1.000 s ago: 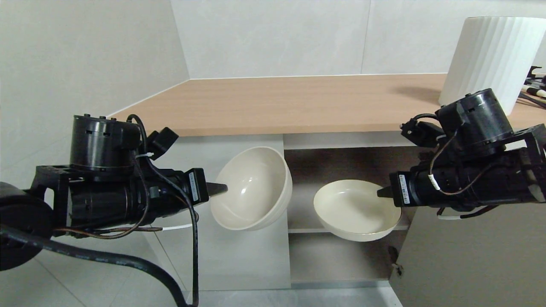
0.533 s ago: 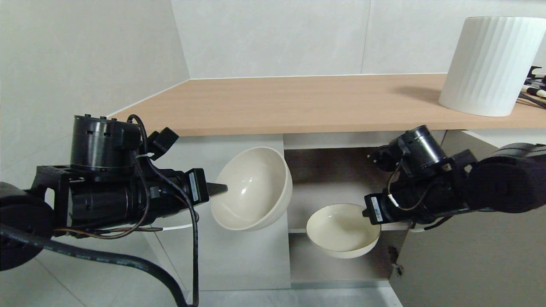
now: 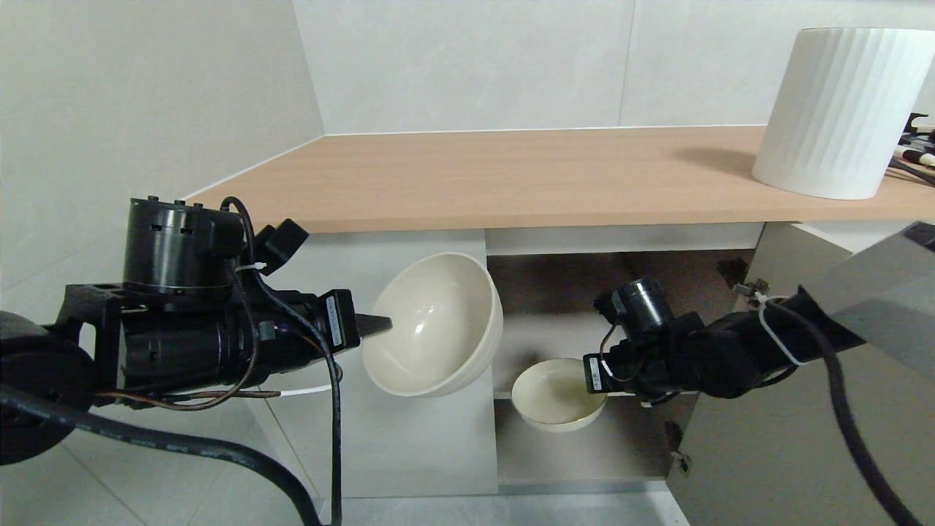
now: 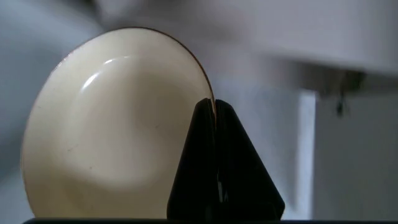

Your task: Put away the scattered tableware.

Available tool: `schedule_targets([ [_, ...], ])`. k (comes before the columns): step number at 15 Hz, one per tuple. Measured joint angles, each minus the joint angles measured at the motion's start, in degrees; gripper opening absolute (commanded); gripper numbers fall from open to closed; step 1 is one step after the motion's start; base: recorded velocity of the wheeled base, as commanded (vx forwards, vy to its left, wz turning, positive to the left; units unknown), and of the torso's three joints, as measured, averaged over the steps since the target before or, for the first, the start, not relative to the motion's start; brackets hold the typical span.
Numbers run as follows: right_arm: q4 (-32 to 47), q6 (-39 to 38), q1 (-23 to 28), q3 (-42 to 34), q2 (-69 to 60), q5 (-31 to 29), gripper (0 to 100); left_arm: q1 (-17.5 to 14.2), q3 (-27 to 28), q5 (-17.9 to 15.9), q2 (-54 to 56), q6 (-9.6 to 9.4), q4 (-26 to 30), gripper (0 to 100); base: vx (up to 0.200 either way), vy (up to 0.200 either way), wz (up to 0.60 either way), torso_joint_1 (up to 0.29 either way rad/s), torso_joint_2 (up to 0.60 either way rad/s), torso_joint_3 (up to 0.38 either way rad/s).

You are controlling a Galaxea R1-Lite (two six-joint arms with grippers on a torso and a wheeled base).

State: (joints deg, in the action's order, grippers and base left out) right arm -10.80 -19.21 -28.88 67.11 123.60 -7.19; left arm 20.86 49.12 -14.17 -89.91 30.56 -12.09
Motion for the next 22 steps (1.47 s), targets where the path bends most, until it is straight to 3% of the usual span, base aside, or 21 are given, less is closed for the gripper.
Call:
schedule_targets([
  [7, -14.18, -1.19, 6.17, 3.56, 12.42, -5.83, 0, 0.28, -0.26, 0.0, -0.23, -0.1, 0.0, 0, 0.0, 0.0, 0.0, 0.0, 0.0, 0.0],
  [22, -14.32, -1.1, 10.09, 15.71, 23.0, -12.48, 0, 1.57, -0.35, 0.11, -2.18, -0.1, -0.11, 0, 0.0, 0.0, 0.0, 0.0, 0.0, 0.0],
])
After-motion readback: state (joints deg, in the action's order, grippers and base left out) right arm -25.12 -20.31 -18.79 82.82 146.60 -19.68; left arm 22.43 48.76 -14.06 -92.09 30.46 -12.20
